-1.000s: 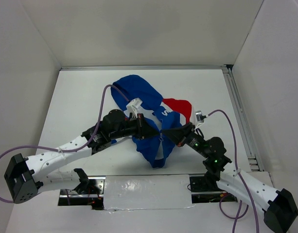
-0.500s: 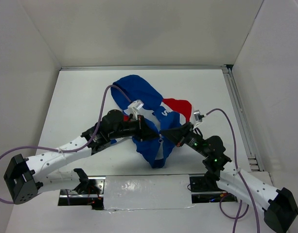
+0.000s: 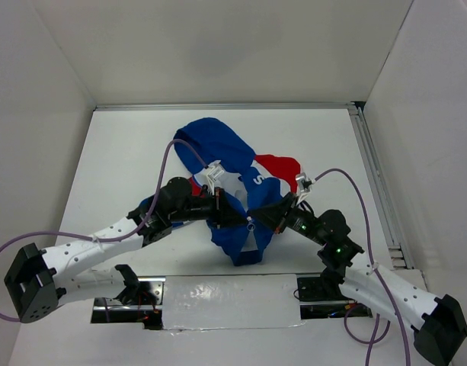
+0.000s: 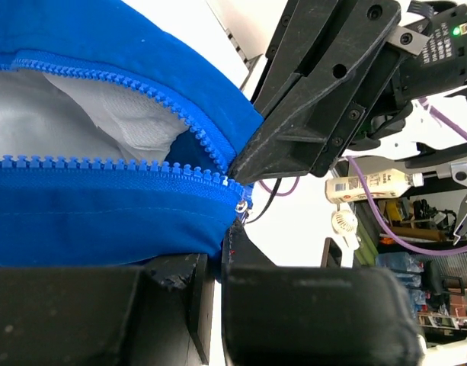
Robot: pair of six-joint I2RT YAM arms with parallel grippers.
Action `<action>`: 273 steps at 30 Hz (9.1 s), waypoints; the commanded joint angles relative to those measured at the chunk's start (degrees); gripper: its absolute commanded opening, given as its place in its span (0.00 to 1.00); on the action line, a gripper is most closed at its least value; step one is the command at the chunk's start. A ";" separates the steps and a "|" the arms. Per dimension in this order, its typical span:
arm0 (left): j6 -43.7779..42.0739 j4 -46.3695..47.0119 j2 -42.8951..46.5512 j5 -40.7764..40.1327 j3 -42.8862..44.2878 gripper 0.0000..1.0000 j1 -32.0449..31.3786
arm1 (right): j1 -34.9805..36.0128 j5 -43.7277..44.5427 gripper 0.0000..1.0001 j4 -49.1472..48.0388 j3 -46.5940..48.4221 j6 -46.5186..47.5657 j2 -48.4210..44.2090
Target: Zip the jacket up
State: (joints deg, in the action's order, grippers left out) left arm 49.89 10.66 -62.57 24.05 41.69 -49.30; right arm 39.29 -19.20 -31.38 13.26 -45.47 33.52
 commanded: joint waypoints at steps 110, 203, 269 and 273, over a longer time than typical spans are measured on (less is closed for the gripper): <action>11.54 -7.22 -1.07 -8.23 -1.62 0.00 -7.40 | 1.76 8.39 0.29 28.97 19.43 5.11 7.62; -2.76 -18.92 -3.17 -16.50 9.37 0.00 -7.13 | 16.08 10.13 0.20 60.29 35.26 27.63 24.05; -9.81 -17.68 -1.42 -17.99 6.65 0.00 -7.13 | 16.00 13.74 0.04 60.46 36.22 22.27 22.20; -9.46 -17.69 -1.24 -17.82 6.65 0.00 -7.22 | 16.08 14.99 0.10 59.42 35.88 21.83 22.47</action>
State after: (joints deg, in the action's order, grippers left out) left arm 41.76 -9.21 -65.45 5.30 48.31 -56.10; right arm 55.13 -5.72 31.68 48.60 -23.55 55.79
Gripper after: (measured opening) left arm 0.119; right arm 0.097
